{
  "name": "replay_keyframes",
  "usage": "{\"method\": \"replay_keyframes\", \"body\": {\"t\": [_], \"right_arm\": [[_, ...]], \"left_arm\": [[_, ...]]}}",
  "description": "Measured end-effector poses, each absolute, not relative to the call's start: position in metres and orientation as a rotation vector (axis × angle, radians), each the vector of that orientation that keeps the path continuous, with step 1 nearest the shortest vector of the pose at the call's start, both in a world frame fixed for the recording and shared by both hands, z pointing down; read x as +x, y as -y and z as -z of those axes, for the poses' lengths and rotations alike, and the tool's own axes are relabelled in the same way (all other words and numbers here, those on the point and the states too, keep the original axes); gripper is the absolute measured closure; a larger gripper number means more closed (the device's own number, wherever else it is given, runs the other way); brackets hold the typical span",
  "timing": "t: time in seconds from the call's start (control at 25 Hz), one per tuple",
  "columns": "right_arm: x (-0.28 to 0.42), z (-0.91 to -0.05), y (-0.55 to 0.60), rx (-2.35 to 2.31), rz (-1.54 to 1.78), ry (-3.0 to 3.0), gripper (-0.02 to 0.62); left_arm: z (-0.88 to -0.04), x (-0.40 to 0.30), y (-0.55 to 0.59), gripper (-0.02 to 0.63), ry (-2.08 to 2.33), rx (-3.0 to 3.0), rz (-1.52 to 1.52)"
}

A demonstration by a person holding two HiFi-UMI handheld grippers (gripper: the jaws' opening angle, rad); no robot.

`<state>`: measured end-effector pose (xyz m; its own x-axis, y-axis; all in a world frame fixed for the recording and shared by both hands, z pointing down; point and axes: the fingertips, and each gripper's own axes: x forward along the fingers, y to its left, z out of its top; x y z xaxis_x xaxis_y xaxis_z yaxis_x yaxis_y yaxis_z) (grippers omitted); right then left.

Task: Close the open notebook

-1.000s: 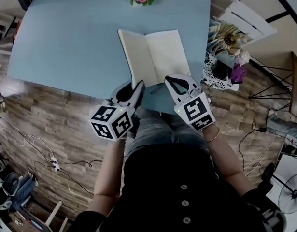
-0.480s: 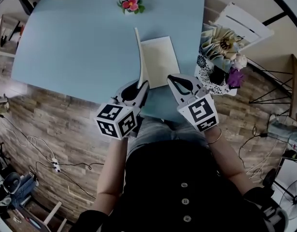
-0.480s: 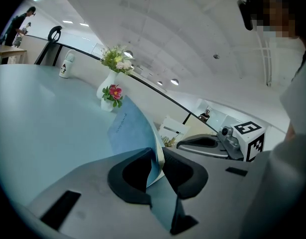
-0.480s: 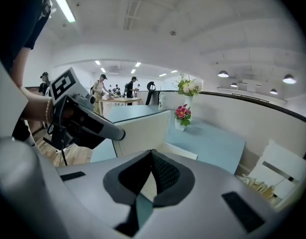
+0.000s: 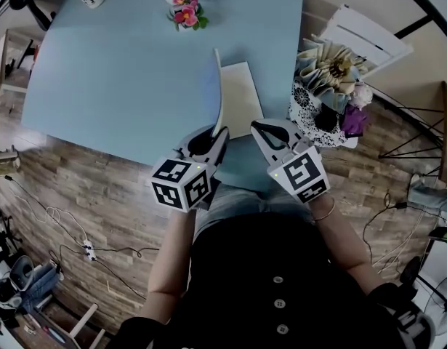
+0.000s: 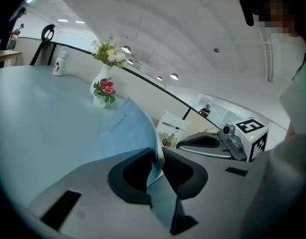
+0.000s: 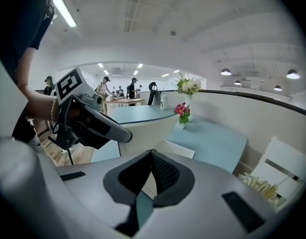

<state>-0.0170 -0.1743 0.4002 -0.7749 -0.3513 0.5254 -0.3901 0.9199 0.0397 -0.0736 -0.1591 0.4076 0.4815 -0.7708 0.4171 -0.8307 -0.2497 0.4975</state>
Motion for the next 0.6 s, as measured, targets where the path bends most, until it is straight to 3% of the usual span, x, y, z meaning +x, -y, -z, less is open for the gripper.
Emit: {"method": "replay_keyframes", "body": {"t": [0.6], "right_arm": [[0.017,-0.414,0.183,0.619,-0.242,2.537,0.591]], "left_arm": [[-0.422,-0.046,0.174,0.541,1.298,2.062,-0.234]]}}
